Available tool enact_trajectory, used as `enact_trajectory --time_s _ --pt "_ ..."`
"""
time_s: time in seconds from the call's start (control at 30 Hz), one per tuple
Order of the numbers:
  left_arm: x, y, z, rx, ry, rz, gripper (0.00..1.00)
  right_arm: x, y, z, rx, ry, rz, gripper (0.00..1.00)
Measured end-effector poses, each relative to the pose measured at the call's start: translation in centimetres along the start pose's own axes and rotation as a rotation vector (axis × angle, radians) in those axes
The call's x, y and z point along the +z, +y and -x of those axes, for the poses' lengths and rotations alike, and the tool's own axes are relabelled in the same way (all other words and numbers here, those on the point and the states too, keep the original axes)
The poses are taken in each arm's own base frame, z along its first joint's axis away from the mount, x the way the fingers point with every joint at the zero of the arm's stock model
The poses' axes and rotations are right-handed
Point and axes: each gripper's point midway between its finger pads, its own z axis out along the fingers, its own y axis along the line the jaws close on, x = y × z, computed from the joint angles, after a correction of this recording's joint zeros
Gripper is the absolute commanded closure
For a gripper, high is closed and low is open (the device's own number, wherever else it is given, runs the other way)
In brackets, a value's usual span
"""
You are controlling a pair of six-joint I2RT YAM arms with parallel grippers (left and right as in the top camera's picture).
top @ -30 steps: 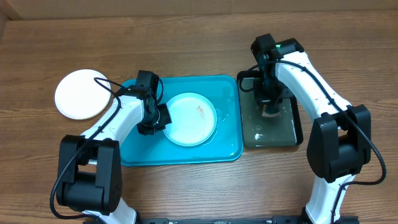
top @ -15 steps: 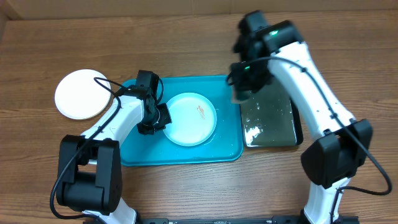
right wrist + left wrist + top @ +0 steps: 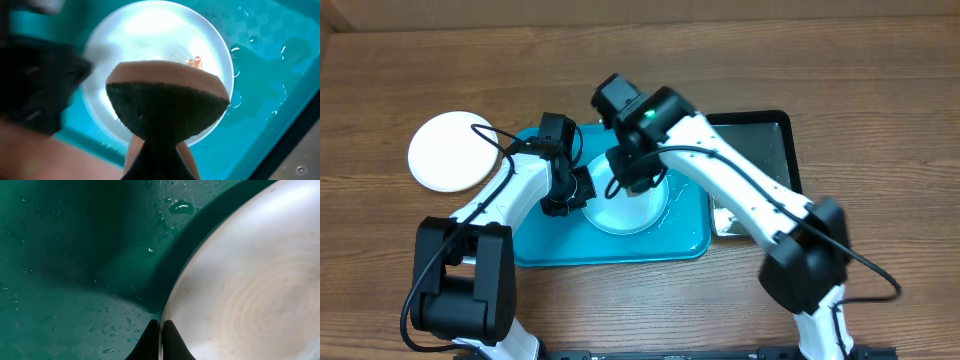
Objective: Clean dirty plates on tray and stack at the side
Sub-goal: 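Scrub the light-blue plate with the sponge while the left gripper holds it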
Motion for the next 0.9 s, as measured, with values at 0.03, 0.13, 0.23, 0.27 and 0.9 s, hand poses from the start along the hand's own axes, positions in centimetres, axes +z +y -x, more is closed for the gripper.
enact_trajectory --time_s 0.03,0.13,0.23,0.27,0.9 --pt "0.0 0.0 0.0 0.000 0.000 0.000 0.96 1.0 -0.3 0.1 0.009 0.009 -0.023 0.96" --pt "0.0 0.0 0.0 0.000 0.000 0.000 0.96 3.3 -1.2 0.2 0.021 0.037 -0.077 0.96" --pt "0.0 0.0 0.0 0.000 0.000 0.000 0.96 5.1 -1.8 0.2 0.031 0.056 -0.109 0.96" --pt "0.0 0.0 0.0 0.000 0.000 0.000 0.96 5.5 -2.0 0.2 0.033 0.061 -0.118 0.96" --pt "0.0 0.0 0.0 0.000 0.000 0.000 0.96 10.3 -4.9 0.3 0.067 0.069 -0.191 0.96"
